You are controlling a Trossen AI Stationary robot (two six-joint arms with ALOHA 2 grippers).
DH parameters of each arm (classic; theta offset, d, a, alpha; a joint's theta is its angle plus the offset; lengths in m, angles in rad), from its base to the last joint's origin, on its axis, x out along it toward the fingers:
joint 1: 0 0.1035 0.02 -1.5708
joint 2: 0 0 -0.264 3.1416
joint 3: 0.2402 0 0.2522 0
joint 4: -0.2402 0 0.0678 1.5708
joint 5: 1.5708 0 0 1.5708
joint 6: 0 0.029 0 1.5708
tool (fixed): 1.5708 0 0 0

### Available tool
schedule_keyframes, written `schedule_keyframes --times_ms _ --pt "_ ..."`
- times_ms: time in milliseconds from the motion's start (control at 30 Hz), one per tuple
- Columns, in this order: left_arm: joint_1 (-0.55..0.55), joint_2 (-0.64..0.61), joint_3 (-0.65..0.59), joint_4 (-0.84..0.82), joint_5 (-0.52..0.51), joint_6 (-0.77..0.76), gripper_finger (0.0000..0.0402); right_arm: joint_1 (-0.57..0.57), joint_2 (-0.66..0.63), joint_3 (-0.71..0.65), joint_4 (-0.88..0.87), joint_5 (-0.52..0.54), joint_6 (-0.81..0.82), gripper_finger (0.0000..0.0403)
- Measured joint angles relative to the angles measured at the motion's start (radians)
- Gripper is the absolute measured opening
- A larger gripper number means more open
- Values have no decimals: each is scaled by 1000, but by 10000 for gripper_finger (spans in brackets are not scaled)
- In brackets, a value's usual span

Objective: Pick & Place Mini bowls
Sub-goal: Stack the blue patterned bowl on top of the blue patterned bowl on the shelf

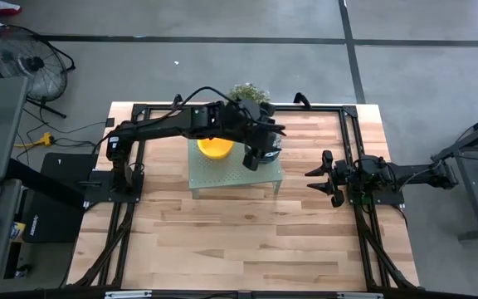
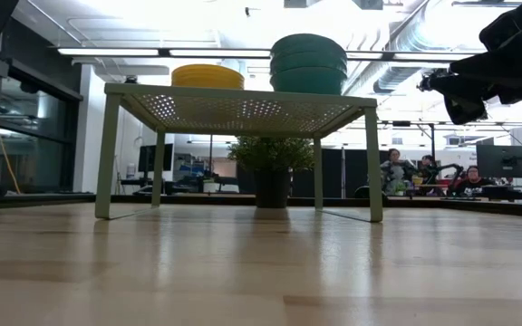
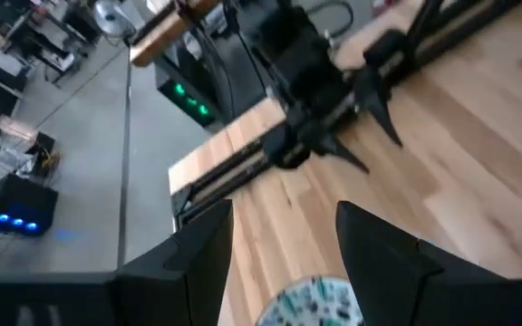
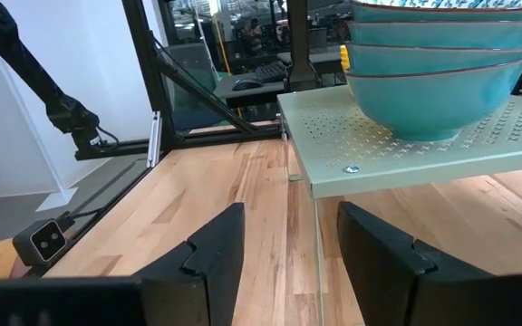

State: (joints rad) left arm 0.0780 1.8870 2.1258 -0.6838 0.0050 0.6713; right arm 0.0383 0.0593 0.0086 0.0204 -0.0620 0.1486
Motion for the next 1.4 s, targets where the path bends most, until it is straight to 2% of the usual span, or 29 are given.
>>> schedule_keyframes --times_ms 100,333,500,633,733,867,900,1033,1100,1200,1267,1400 --pt "0 -2 -30 85 15 -49 191 0 0 0 0 0 0 165" --pt "0 1 -257 529 81 -248 191 0 0 0 0 0 0 165" --pt "0 -29 -333 626 -21 -324 191 0 4 0 0 -2 4 165" --pt "-14 -56 -423 694 -193 -388 191 0 27 0 0 -1 4 165" --pt "-20 -87 -511 869 -219 -407 191 0 50 0 0 -1 10 165" --pt "-20 -197 -672 910 -223 -414 191 0 71 0 0 -2 12 165" --pt "-20 -206 -701 962 -235 -417 191 0 72 0 0 -2 14 165" --pt "-19 -311 -848 939 -314 -417 191 0 70 0 2 -1 16 165" --pt "-19 -329 -885 1002 -338 -423 191 0 71 0 2 -2 16 165" --pt "-19 -380 -950 956 -363 -424 191 0 71 0 3 0 16 165" --pt "-19 -381 -956 996 -357 -419 191 0 71 0 4 1 24 165" --pt "-6 -373 -988 969 -353 -435 191 0 71 0 4 0 35 165"
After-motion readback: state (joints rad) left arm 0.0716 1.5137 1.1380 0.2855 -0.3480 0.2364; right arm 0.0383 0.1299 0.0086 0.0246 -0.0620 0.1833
